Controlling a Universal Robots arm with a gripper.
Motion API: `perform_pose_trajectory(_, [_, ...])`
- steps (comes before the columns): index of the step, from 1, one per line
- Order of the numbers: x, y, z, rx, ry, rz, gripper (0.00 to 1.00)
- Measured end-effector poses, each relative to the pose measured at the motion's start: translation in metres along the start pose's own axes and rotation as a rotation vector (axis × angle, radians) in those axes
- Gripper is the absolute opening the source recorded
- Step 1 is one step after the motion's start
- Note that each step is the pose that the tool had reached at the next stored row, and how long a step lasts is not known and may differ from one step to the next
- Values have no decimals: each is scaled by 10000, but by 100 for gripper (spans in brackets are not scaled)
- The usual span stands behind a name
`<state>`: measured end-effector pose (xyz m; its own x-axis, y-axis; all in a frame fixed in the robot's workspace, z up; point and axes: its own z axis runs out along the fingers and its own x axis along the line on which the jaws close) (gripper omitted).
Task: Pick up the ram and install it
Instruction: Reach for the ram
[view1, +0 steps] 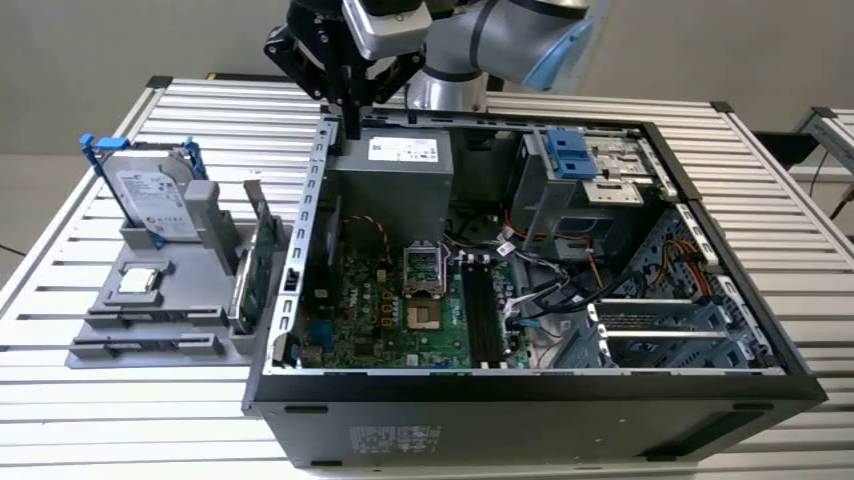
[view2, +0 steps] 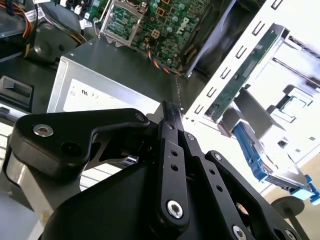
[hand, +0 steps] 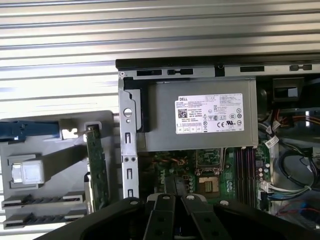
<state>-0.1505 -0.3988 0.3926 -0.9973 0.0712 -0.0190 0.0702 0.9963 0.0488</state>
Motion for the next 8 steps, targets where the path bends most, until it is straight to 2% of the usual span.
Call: perform_pose_trajectory(8, [84,-6,-2,0,0,0,0])
